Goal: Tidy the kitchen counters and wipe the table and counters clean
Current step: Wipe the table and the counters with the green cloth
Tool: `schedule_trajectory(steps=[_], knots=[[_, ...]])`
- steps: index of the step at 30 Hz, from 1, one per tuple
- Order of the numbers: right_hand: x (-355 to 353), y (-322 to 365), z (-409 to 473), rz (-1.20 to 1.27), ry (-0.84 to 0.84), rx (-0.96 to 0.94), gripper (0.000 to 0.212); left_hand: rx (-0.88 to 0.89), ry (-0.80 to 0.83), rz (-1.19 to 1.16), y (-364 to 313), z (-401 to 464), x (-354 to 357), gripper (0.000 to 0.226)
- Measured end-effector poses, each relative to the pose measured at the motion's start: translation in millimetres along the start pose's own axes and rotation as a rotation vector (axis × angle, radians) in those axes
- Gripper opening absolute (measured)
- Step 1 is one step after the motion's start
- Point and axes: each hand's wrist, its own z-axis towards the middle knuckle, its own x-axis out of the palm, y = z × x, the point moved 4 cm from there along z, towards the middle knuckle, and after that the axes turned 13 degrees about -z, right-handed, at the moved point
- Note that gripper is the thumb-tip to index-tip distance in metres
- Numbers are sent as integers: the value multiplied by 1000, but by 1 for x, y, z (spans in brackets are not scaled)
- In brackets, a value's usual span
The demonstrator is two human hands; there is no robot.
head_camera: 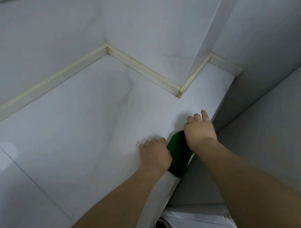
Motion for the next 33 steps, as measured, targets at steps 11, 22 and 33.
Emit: schedule_trajectory(steps=[11,22,33], knots=[[-52,9,-126,131,-18,-105,29,87,-133,205,-3,-117,-74,11],[-89,92,-225,241,-378,-410,24,-298,-301,339,39,-294,-96,18],[-148,228,-363,94,-690,-839,22,-727,-533,334,82,-534,-83,21]])
